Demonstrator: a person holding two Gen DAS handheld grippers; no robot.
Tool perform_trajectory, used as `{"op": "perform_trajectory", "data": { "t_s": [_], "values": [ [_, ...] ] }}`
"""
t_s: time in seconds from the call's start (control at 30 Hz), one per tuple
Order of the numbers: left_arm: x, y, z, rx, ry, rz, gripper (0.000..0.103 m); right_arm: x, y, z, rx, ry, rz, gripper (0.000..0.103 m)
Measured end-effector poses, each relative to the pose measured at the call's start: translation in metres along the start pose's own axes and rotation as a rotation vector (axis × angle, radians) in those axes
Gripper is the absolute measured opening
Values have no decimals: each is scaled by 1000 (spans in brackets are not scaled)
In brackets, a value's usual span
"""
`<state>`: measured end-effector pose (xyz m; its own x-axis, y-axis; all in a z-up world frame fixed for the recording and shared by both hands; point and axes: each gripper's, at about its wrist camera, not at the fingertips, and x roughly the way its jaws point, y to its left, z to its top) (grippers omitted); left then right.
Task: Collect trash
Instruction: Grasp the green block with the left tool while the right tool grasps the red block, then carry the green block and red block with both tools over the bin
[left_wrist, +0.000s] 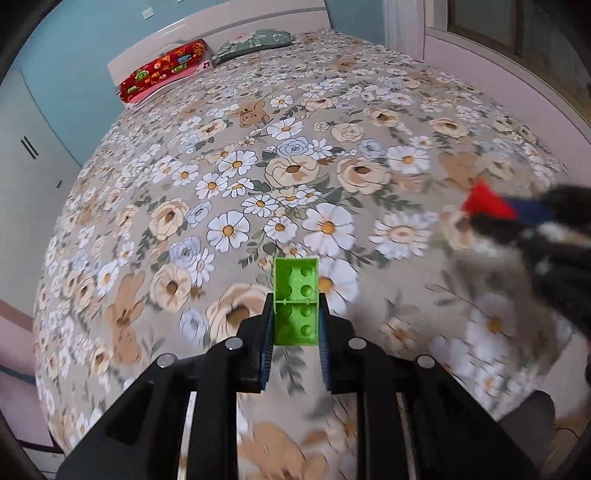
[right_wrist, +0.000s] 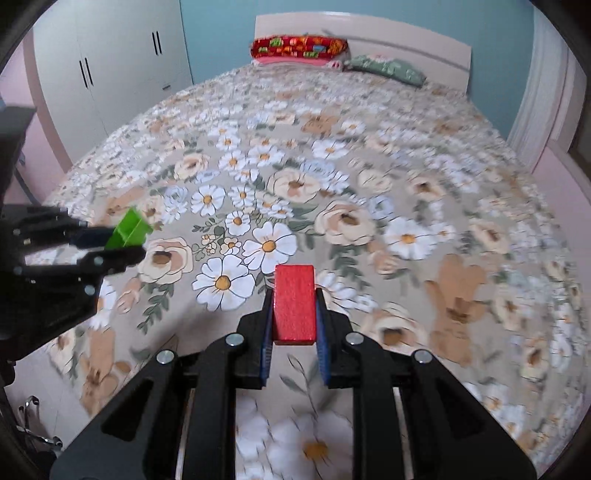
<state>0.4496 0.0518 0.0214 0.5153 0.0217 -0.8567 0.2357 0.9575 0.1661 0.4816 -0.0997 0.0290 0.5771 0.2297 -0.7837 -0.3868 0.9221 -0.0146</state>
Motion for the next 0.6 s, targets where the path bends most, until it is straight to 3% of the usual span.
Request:
{"op": "perform_trajectory", "data": {
  "t_s": [0.3, 0.6],
  "values": [
    [-127, -42, -21, 39, -126, 50, 23, -147, -2, -17, -90, -126, -54, 21],
    [-221, -72, -53, 53, -238, 76, 23, -255, 21, -46, -152, -220, -63, 21]
  ]
}}
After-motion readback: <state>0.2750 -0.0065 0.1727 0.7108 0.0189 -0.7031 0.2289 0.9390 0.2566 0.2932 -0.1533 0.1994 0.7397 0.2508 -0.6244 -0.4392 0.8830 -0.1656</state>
